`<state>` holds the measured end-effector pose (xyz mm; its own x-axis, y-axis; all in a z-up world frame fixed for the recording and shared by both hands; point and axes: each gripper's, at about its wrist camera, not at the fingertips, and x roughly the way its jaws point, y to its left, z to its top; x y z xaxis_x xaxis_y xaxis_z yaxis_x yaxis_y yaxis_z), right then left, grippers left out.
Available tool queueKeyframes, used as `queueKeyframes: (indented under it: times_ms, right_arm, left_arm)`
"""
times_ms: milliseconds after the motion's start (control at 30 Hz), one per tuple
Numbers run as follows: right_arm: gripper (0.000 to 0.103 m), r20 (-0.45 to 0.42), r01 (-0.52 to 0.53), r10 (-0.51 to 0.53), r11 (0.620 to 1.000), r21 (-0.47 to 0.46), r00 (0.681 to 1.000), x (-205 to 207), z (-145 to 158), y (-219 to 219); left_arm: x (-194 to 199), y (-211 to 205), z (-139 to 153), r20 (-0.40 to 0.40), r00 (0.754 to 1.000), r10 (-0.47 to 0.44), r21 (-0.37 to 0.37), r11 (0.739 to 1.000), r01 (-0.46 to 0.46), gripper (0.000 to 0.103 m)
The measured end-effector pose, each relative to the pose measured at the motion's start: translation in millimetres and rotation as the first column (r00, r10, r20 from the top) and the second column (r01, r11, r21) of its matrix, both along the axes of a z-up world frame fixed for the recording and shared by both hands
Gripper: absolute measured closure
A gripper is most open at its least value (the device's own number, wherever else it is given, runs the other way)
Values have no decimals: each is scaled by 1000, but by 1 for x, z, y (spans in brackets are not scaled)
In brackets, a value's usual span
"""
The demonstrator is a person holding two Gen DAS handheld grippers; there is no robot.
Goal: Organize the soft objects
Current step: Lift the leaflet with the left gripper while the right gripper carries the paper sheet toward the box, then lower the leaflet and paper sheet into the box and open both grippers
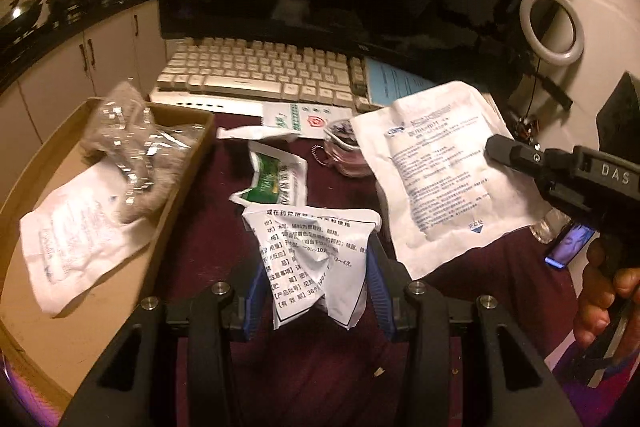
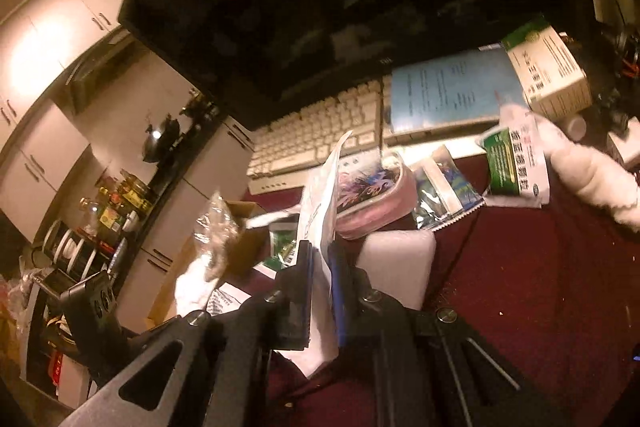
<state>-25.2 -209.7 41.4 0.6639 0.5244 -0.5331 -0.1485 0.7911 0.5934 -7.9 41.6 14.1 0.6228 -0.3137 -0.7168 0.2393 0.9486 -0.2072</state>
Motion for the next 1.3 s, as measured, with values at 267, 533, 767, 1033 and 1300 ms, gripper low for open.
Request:
queueKeyframes:
  times_ms: [267, 533, 767, 1033, 1300]
  right_arm:
    - [94, 5, -70, 70, 998, 3, 998, 9, 7, 22]
    - [94, 1, -128, 128, 992, 4, 992, 17, 5, 39]
    - [94, -2, -168, 168, 986, 20, 986, 25, -1, 55]
    - [94, -1, -228, 228, 973, 18, 974, 31, 2, 84]
    - [94, 25, -335, 335, 942, 8, 942, 33, 16, 137]
  left_arm:
    - [-12, 36, 13, 12, 997, 75, -1, 997, -75, 59]
    - [-26, 89, 22, 28, 981, 190, 0, 982, -191, 59]
    - [-33, 125, 17, 15, 961, 275, -7, 962, -275, 59]
    - [-36, 167, 7, -5, 928, 372, -1, 928, -372, 59]
    - [-30, 199, -4, -32, 903, 429, 0, 903, -429, 59]
